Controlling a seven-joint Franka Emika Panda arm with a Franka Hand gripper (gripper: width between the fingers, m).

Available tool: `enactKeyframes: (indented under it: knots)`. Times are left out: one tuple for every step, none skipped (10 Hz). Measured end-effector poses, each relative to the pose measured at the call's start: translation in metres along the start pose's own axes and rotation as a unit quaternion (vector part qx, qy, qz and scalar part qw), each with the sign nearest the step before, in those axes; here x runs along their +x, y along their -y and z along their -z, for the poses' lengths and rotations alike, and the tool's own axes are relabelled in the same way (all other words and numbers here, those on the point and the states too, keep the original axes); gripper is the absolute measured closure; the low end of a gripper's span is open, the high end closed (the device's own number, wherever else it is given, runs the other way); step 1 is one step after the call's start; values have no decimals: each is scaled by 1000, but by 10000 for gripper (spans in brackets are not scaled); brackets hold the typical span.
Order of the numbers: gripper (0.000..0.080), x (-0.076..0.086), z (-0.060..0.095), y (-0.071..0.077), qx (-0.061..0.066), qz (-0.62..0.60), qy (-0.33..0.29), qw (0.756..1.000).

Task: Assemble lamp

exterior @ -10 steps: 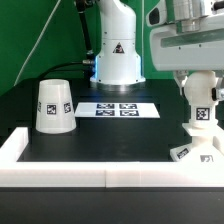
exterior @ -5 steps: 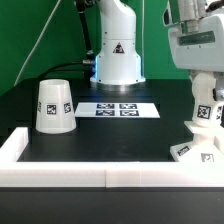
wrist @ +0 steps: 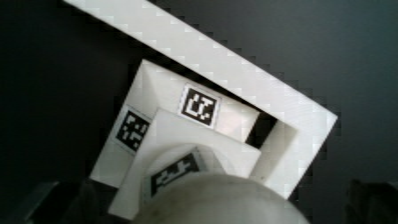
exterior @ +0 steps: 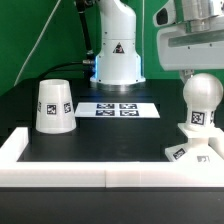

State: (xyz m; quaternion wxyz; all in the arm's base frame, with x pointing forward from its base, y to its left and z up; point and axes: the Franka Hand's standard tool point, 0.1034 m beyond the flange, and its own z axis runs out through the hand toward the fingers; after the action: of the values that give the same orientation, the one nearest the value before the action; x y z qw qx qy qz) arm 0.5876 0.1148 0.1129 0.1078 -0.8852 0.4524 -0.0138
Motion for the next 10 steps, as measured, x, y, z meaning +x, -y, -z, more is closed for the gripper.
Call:
enactKeyframes:
  knots:
    - [101, 1, 0, -1, 0, 50, 0, 999]
    - [101, 0, 0, -2, -1, 76, 0, 997]
    - [101, 0, 0, -2, -1, 120, 1, 993]
    - [101, 0, 0, -3, -1, 155, 1, 988]
    - [101, 0, -1, -3, -1, 189, 1, 982]
    - [101, 1, 0, -3, -3, 241, 0, 970]
    - [101, 6, 1, -4, -13, 338, -8, 941]
    - [101, 9, 2, -5, -21, 403, -12, 915]
    - [101, 9, 2, -5, -25, 446, -13, 895]
    - [101, 10, 2, -4, -33, 511, -14, 859]
